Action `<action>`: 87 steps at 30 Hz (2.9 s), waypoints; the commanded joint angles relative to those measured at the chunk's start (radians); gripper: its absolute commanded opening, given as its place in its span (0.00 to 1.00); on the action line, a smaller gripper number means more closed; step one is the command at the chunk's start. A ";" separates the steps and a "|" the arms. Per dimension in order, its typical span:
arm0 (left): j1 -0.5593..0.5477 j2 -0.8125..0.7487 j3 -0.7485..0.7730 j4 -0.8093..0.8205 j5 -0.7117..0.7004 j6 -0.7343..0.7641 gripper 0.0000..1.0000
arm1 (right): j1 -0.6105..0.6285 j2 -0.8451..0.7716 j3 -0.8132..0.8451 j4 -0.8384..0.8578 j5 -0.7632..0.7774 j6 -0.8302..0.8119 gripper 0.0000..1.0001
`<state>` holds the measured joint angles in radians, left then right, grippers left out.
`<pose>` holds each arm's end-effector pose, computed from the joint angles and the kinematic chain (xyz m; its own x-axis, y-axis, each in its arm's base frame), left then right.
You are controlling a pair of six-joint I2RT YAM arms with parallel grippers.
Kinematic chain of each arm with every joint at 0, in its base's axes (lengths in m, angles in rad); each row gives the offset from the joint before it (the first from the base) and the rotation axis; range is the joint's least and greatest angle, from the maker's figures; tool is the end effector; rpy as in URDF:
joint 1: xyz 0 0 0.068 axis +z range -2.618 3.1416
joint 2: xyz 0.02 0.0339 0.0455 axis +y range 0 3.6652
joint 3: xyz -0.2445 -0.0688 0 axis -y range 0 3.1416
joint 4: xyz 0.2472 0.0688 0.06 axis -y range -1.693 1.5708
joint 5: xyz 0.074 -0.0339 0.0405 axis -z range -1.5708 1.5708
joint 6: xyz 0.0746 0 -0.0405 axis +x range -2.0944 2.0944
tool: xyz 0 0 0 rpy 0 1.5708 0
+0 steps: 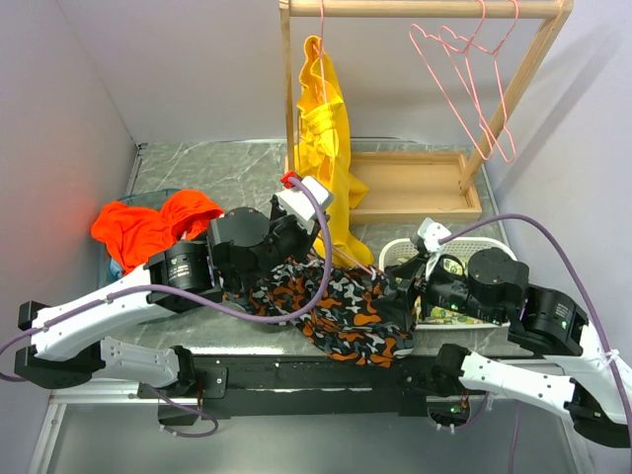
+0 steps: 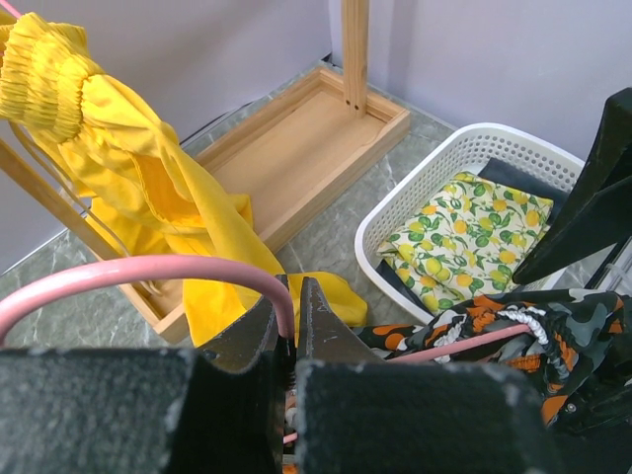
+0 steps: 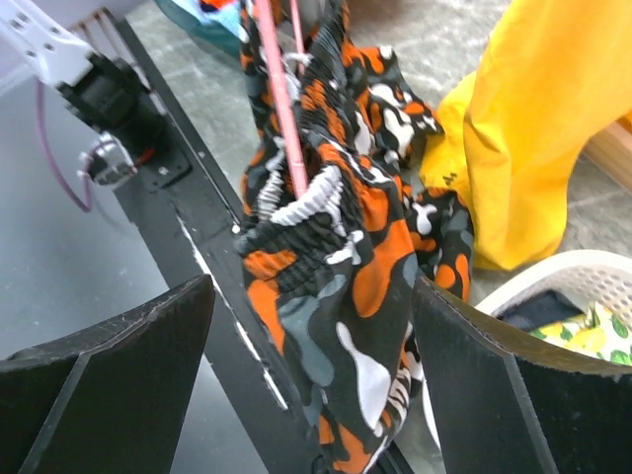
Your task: Place the shorts on the hanger
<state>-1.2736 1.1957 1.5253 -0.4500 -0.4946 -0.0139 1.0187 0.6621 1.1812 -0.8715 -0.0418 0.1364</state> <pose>0.1169 -0.2607 0.4610 -0.0450 0.1050 -0.9935 0.7030 0.7099 0.0432 0.0768 0.1306 0.3873 -0.2978 -0.2244 -0.9279 -0.8385 0.5260 0.1419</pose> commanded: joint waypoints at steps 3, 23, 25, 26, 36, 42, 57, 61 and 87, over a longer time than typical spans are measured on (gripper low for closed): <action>-0.004 -0.008 0.018 0.076 -0.001 0.003 0.01 | 0.018 0.074 0.000 -0.038 0.060 -0.014 0.85; -0.004 0.027 0.021 0.169 -0.110 -0.031 0.73 | 0.061 0.002 -0.008 0.054 0.206 0.055 0.00; -0.003 0.027 0.038 0.175 -0.119 -0.037 0.85 | 0.060 -0.004 0.000 0.037 0.201 0.054 0.00; -0.003 0.025 0.042 0.175 -0.140 -0.040 0.90 | 0.061 -0.005 0.003 0.029 0.206 0.055 0.00; -0.003 -0.073 0.017 0.299 -0.414 -0.071 0.92 | 0.061 -0.073 0.040 -0.007 0.181 0.058 0.00; 0.274 -0.120 0.039 0.234 -0.456 -0.316 0.74 | 0.061 -0.093 0.093 -0.047 0.148 0.054 0.00; 0.758 0.070 0.032 0.111 0.216 -0.650 0.62 | 0.063 -0.220 0.251 -0.124 0.109 0.072 0.00; 0.755 0.128 0.000 0.138 0.333 -0.663 0.56 | 0.061 -0.234 0.308 -0.142 0.115 0.077 0.00; 0.198 0.238 -0.125 0.313 0.269 -0.695 0.54 | 0.060 -0.228 0.485 -0.271 0.335 0.141 0.00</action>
<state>-1.0508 1.3918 1.3437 -0.1993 -0.2253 -0.6968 1.0817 0.4129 1.6291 -1.1900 0.2211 0.2665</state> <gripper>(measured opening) 0.534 0.089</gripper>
